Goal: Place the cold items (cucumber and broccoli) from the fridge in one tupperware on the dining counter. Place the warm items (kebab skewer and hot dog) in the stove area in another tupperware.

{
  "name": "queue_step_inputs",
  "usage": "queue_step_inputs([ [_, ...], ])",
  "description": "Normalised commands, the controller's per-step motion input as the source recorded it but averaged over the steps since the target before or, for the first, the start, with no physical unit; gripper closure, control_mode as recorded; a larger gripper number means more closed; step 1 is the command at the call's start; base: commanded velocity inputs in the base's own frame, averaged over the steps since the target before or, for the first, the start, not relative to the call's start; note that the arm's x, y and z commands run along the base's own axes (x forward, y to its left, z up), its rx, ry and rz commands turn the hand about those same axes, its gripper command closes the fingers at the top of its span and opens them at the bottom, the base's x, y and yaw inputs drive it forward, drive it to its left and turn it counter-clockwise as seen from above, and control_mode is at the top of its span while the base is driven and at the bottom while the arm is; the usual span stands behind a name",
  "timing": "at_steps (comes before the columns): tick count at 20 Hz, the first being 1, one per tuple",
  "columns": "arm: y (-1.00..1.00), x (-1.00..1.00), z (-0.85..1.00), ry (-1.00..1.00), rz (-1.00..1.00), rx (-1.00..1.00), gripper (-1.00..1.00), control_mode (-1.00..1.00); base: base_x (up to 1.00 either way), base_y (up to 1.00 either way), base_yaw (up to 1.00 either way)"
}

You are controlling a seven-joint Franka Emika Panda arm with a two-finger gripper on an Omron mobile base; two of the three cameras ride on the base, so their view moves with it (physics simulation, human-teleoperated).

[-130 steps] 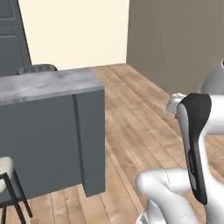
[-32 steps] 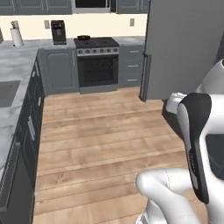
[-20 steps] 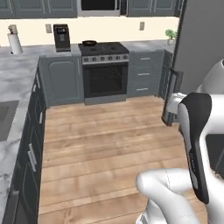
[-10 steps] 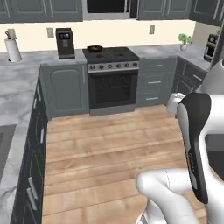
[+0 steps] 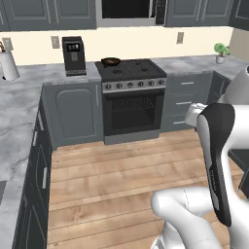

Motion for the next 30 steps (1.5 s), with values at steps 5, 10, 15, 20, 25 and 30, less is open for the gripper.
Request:
queue_step_inputs([
  [5,0.0,0.0,0.0,0.0,0.0,0.0,-1.0,1.0,1.0,0.03,0.02],
  [10,0.0,0.0,0.0,0.0,0.0,0.0,-1.0,1.0,1.0,0.0,0.01],
  [15,0.0,0.0,0.0,0.0,0.0,0.0,-1.0,1.0,0.85,-0.05,0.02],
  [20,0.0,0.0,0.0,0.0,0.0,0.0,-1.0,1.0,0.79,-0.18,0.03],
  [25,0.0,0.0,0.0,0.0,0.0,0.0,-1.0,1.0,0.73,-0.54,0.23],
  [30,0.0,0.0,0.0,0.0,0.0,0.0,-1.0,1.0,0.67,-0.6,0.28],
])
